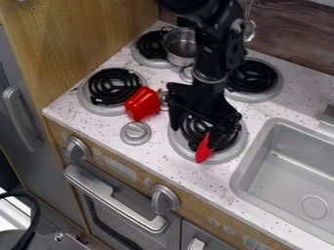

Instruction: Put the red fork on the bottom right burner

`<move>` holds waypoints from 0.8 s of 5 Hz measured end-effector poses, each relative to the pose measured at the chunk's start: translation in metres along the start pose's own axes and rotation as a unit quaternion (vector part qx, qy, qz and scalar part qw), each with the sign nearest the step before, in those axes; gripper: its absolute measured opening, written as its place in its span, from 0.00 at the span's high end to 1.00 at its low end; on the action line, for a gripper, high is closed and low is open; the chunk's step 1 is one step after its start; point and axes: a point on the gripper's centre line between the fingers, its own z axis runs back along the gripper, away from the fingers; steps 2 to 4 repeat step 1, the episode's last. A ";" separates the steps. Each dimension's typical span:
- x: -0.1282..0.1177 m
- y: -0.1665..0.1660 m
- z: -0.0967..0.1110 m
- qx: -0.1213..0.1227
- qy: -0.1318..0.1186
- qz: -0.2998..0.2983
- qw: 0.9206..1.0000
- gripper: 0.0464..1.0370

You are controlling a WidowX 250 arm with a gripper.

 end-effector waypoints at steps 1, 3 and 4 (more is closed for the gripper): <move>-0.016 0.010 0.010 -0.010 0.009 -0.003 1.000 0.04; -0.016 0.010 0.010 -0.010 0.009 -0.003 1.000 0.04; -0.016 0.010 0.010 -0.010 0.009 -0.003 1.000 0.04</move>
